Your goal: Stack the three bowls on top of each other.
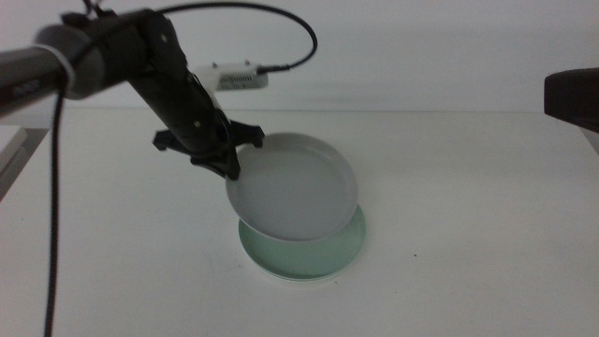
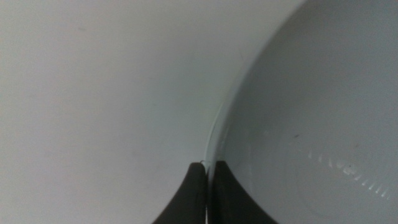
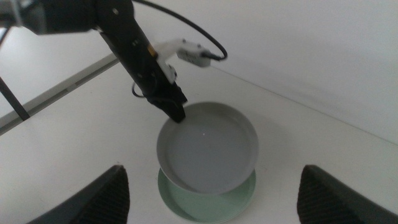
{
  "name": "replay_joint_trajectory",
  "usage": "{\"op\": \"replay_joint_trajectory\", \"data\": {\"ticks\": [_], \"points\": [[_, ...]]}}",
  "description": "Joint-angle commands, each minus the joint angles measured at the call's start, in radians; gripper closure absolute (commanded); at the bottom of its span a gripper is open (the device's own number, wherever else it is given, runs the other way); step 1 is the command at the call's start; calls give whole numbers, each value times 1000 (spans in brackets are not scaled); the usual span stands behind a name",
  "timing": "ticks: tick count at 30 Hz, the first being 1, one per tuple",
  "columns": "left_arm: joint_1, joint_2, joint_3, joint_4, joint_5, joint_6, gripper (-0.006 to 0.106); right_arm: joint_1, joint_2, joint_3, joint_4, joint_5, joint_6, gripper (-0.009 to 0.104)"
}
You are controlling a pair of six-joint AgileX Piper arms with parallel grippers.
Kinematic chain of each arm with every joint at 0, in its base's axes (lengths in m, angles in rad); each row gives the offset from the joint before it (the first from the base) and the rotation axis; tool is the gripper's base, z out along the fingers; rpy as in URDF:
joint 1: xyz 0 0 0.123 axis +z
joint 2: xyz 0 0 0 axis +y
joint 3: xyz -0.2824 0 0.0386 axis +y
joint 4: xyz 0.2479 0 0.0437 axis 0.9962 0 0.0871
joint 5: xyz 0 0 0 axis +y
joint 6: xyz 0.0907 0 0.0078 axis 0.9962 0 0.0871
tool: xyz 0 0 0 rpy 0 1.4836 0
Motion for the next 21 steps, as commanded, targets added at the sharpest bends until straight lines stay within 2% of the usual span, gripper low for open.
{"op": "replay_joint_trajectory", "data": {"ticks": [1, 10, 13, 15, 17, 21], "points": [[-11, 24, -12, -29, -24, -9, 102, -8, -4, 2, 1, -7, -4, 6], [-23, 79, -12, -61, -39, 9, 99, -8, -4, 2, 1, -7, -4, 6], [-23, 78, -12, -64, -21, 28, 86, -8, -4, 2, 1, -7, -4, 6], [-23, 67, -12, -64, 2, 27, 74, -8, -4, 2, 1, -7, -4, 6], [-23, 45, -12, -54, 23, 27, 60, -8, -4, 2, 1, -7, -4, 6], [-23, -61, -9, 18, 44, 8, 20, -8, -4, 2, 1, -7, -4, 6]]}}
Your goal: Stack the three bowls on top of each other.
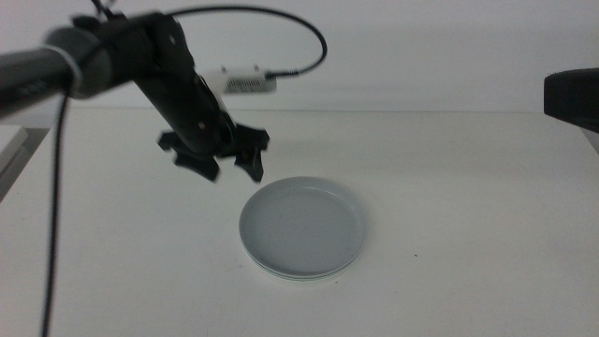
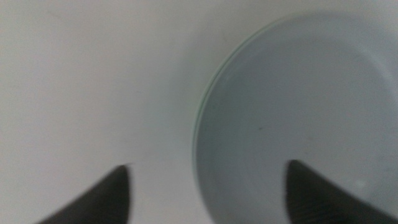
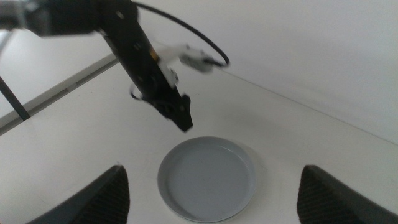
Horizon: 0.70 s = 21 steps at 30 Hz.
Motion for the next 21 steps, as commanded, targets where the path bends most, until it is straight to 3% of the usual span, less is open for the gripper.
{"op": "replay_joint_trajectory", "data": {"ticks": [1, 14, 21], "points": [[-4, -106, 5, 54, 14, -30, 10, -8, -4, 2, 1, -7, -4, 6], [-2, -884, 473, 326, -308, -151, 7, -8, -4, 2, 1, -7, -4, 6], [-2, -1229, 639, 457, -337, -259, 7, -8, -4, 2, 1, -7, -4, 6]]}}
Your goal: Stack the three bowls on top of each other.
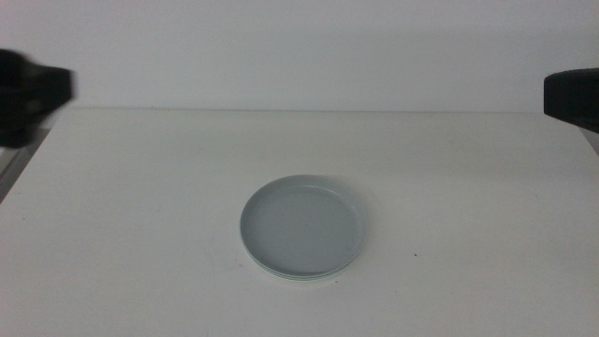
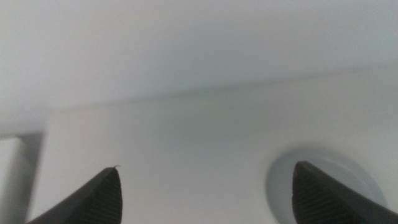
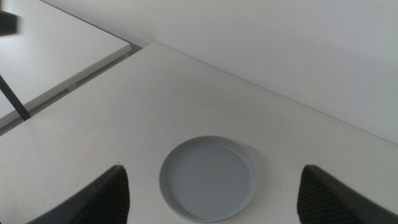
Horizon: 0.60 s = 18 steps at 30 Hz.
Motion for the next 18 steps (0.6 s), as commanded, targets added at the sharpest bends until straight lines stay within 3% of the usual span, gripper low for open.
{"op": "replay_joint_trajectory", "data": {"ticks": [1, 11, 18], "points": [[-2, -92, 36, 50, -21, -34, 7, -8, -4, 2, 1, -7, -4, 6], [-2, -189, 51, 55, -15, -44, 7, -8, -4, 2, 1, -7, -4, 6], [43, -197, 83, -86, -146, 118, 7, -8, -4, 2, 1, -7, -4, 6]]}}
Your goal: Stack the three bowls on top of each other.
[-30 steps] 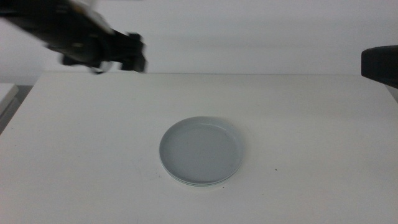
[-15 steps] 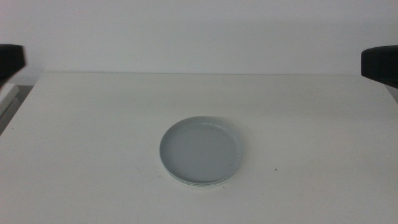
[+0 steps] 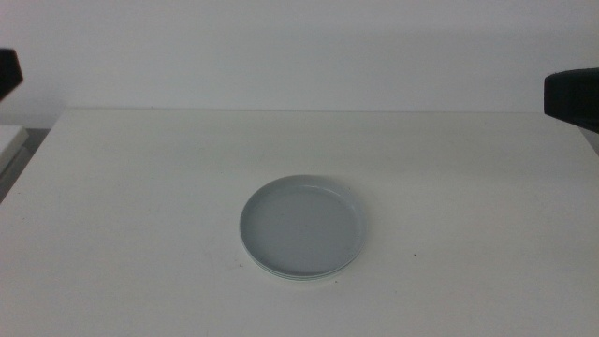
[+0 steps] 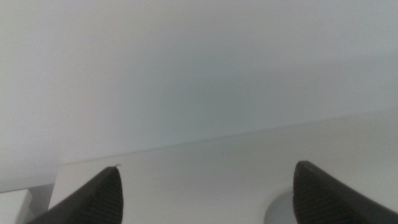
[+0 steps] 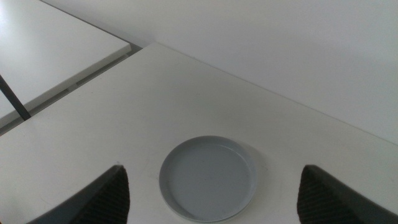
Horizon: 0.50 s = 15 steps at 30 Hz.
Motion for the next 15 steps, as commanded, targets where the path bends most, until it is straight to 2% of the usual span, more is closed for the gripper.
{"op": "replay_joint_trajectory", "data": {"ticks": [1, 7, 15], "points": [[36, -6, 9, -58, -44, 44, 7, -8, -4, 2, 1, -7, -4, 6], [114, -6, 13, -82, -52, 84, 7, -8, -4, 2, 1, -7, -4, 6], [116, -6, 13, -69, -52, 84, 7, -8, -4, 2, 1, -7, -4, 6]]}}
